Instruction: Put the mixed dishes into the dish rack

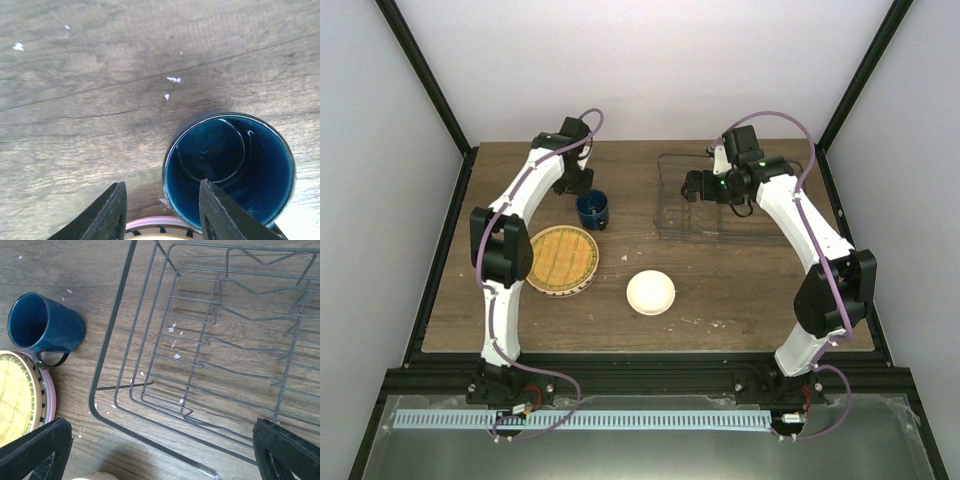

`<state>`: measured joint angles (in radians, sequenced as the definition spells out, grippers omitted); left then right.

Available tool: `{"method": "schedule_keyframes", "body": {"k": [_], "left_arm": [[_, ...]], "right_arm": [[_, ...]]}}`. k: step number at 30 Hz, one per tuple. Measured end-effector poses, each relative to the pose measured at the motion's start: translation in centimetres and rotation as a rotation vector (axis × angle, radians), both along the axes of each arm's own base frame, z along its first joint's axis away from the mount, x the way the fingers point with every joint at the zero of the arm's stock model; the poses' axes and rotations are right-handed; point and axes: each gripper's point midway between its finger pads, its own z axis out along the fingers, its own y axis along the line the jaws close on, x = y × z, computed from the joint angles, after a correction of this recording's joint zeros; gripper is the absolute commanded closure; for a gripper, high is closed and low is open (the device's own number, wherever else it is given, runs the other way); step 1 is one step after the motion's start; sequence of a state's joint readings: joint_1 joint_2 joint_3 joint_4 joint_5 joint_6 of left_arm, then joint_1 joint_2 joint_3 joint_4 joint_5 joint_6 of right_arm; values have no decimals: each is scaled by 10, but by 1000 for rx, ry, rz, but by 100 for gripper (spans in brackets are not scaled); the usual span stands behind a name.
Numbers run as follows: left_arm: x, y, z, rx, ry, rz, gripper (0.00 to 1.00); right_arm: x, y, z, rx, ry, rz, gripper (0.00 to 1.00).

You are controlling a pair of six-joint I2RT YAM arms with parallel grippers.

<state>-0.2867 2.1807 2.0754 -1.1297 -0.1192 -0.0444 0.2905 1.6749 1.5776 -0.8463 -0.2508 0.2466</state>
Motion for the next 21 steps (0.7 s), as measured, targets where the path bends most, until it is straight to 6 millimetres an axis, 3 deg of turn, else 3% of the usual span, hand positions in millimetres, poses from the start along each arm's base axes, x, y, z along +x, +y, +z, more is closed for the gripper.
{"method": "schedule_keyframes", "body": {"k": [6, 10, 17, 21], "left_arm": [[-6, 4, 52, 4, -109, -1, 60], [-27, -10, 79, 9, -142, -54, 58], [-103, -69, 68, -35, -16, -230, 48], [-133, -85, 51, -65, 64, -279, 38]], "right_arm": [[3, -7, -1, -36, -11, -25, 0], [6, -16, -7, -83, -9, -56, 0], [8, -36, -26, -174, 31, -102, 0], [10, -44, -26, -195, 27, -111, 0]]}}
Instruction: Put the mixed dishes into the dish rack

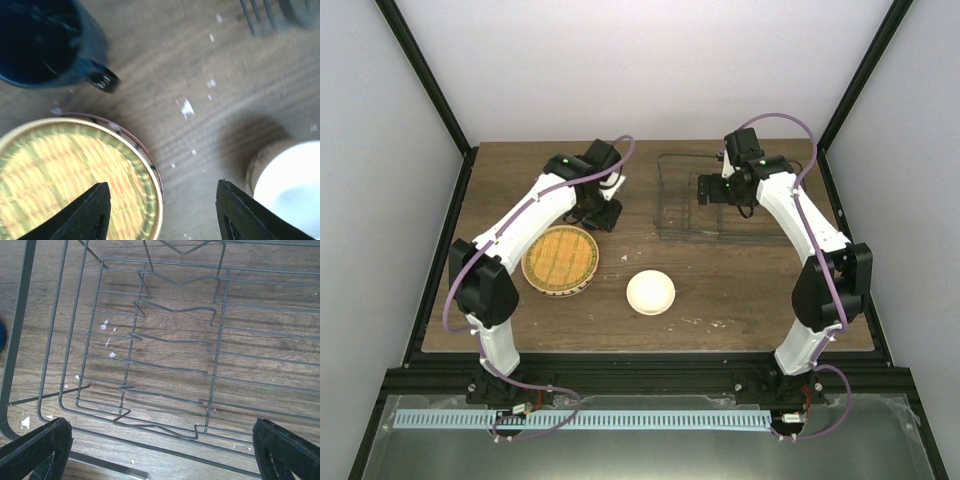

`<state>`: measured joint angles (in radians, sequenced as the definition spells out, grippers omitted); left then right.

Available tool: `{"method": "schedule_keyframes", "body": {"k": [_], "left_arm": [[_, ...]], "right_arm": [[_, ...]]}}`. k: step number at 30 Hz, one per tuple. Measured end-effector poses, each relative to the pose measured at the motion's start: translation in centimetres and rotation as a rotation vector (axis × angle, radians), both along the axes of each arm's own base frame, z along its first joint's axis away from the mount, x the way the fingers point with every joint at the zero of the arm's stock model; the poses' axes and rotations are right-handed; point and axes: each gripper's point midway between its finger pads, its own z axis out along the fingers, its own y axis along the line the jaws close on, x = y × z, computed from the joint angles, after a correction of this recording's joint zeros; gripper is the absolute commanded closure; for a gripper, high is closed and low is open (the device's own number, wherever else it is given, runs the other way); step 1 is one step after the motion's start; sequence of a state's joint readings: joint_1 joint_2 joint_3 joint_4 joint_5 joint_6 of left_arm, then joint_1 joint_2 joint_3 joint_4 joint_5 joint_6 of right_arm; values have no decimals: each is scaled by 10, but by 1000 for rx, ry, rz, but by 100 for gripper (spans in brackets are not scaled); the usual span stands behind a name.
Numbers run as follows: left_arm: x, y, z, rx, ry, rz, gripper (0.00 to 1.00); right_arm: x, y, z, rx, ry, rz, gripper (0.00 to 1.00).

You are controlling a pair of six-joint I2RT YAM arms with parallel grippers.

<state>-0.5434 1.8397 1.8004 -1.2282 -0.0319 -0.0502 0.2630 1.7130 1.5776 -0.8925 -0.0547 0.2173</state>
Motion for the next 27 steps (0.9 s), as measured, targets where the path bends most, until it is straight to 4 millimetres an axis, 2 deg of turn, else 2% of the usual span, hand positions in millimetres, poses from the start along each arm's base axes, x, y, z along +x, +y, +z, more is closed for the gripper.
{"method": "schedule_keyframes", "body": {"k": [5, 9, 19, 27], "left_arm": [[-41, -15, -39, 11, 136, -51, 37], [-67, -25, -56, 0, 220, -80, 37], [-83, -49, -62, -78, 287, -138, 38], [-99, -67, -98, -46, 386, -229, 40]], "right_arm": [[0, -2, 0, -11, -5, 8, 0], [-3, -4, -1, -17, -4, 11, 0], [-13, -9, -2, -30, 3, 3, 0], [-13, -14, -1, -43, 3, -8, 0]]}}
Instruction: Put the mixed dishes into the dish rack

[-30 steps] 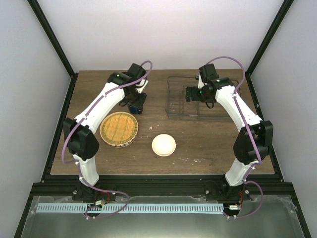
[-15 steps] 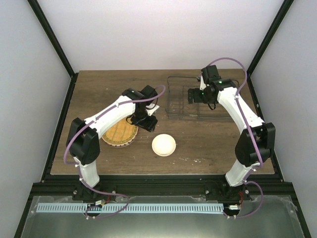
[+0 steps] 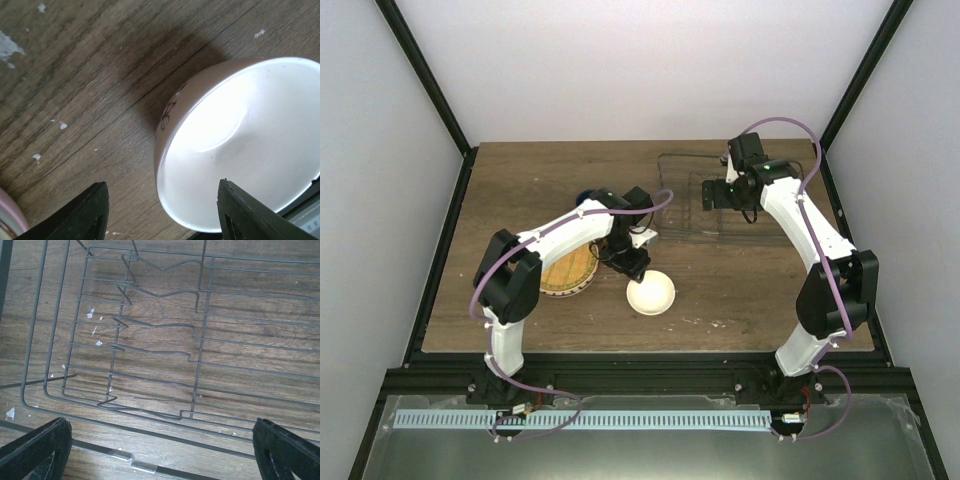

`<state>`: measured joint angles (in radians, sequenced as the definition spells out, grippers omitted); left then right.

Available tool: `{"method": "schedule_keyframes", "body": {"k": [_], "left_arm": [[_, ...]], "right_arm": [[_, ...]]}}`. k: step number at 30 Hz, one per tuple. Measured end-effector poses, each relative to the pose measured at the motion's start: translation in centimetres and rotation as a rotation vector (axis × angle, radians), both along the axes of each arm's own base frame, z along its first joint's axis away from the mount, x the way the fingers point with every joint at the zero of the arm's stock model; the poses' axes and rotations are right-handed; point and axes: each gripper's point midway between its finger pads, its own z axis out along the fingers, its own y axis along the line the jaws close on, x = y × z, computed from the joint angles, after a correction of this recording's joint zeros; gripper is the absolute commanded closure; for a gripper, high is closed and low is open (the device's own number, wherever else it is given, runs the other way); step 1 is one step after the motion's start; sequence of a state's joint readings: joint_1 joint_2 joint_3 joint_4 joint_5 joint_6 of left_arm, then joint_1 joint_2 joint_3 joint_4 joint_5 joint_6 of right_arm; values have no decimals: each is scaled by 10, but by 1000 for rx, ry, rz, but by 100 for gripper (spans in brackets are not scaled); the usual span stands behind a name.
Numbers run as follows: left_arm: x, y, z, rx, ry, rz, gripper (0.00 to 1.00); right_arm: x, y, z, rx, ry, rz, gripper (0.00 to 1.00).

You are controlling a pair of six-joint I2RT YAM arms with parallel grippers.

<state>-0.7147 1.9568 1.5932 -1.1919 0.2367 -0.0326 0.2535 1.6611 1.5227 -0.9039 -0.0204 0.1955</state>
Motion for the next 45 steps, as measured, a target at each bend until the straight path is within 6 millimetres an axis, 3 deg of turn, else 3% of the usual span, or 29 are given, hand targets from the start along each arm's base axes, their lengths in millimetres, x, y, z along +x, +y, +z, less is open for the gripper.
{"method": "schedule_keyframes", "body": {"k": [16, 24, 31, 40, 45], "left_arm": [[0, -8, -36, 7, 60, -51, 45], [0, -14, -41, -5, 53, -73, 72], [0, -17, -41, -11, 48, -77, 85], [-4, -15, -38, -7, 60, -88, 85], [-6, -19, -17, -53, 70, -95, 85]], "right_arm": [[-5, -9, 12, -8, -22, -24, 0], [-7, -12, 11, -15, -10, -28, 0], [-7, -12, 11, -14, -10, -29, 0], [-8, -9, 11, 2, -8, -19, 0], [-11, 3, 15, 72, -15, 19, 0]]}}
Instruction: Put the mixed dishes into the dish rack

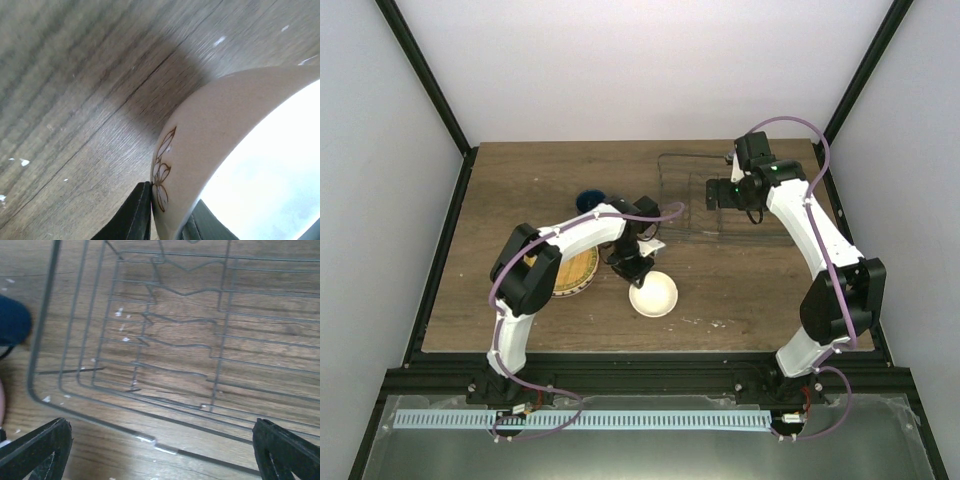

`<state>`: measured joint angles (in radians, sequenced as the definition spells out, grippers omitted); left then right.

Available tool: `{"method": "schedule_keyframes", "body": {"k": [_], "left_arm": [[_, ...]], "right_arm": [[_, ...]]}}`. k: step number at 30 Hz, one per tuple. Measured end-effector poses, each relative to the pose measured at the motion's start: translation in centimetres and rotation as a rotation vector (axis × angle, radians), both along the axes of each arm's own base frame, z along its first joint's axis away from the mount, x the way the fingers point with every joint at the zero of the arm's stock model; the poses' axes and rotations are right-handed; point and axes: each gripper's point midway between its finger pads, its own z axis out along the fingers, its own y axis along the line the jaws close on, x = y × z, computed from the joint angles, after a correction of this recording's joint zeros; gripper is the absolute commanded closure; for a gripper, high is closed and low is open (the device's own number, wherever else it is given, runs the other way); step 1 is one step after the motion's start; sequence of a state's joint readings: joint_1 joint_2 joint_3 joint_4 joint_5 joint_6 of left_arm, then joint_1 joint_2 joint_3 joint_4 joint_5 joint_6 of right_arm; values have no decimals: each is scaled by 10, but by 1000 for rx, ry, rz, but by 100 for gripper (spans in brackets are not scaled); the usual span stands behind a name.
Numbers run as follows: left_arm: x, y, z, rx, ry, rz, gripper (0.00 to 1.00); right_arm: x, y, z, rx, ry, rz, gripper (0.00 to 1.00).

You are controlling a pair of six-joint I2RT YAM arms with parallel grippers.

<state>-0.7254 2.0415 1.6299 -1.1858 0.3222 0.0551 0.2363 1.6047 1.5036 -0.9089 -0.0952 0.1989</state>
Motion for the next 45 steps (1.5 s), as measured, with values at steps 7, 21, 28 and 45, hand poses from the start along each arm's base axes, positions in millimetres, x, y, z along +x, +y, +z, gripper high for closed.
{"method": "schedule_keyframes", "body": {"k": [7, 21, 28, 45], "left_arm": [[40, -7, 71, -194, -77, 87, 86], [120, 19, 149, -356, -257, 296, 87], [136, 7, 155, -396, -276, 296, 88], [145, 2, 155, -405, -277, 322, 90]], "right_arm": [[-7, 11, 17, 142, -28, 55, 0], [-23, 43, 45, 609, -25, 239, 0], [-26, 68, 63, 807, -5, 373, 0], [-22, 106, 30, 889, 102, 479, 0]]}}
